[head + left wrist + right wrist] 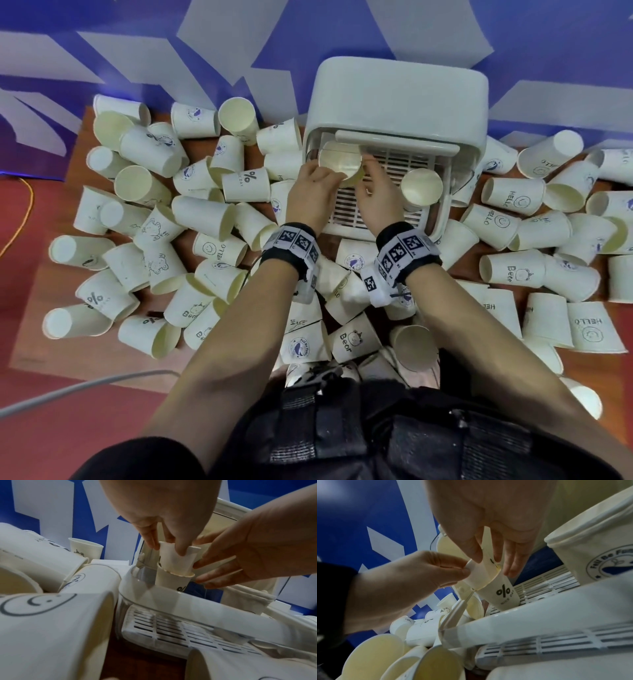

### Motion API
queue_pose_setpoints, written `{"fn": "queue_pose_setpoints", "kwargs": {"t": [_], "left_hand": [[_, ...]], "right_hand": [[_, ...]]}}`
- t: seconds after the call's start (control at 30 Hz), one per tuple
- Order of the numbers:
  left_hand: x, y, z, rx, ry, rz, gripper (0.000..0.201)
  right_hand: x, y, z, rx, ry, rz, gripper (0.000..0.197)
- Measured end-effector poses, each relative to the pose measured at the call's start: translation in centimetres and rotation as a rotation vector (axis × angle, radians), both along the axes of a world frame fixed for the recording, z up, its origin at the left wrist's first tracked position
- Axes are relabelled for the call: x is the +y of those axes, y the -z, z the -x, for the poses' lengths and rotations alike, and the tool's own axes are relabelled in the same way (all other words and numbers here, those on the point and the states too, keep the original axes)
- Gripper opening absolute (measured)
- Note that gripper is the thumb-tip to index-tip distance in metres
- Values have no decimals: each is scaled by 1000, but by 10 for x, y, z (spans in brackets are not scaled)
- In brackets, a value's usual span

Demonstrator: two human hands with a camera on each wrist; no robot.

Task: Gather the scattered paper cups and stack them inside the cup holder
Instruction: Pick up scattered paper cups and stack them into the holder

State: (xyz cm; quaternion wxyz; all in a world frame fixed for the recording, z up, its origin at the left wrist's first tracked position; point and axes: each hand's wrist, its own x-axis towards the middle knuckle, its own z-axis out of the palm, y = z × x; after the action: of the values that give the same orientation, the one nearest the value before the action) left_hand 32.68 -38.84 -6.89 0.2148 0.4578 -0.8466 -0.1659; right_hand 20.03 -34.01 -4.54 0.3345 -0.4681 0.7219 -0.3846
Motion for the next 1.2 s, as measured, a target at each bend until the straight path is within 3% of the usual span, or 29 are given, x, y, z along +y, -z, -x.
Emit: {"fn": "queue_pose_setpoints", "kwargs": {"t": [0.07, 0.23, 0.47, 0.83, 1.2], "left_hand": [[0, 1, 5, -35, 0, 14, 21], [-3, 10, 9, -136, -2, -105, 32], [-3, 9, 5, -168, -8, -241, 48], [27, -29, 16, 55, -91, -198, 35], [107, -61, 91, 108, 122, -231, 32]], "right_hand": [[1, 3, 2, 69, -40, -26, 55], [-2, 14, 11, 161, -141, -157, 52], [-11, 20, 14, 152, -242, -333, 60], [26, -32, 30, 38, -80, -214, 40], [144, -55, 93, -47, 190, -180, 32]]}}
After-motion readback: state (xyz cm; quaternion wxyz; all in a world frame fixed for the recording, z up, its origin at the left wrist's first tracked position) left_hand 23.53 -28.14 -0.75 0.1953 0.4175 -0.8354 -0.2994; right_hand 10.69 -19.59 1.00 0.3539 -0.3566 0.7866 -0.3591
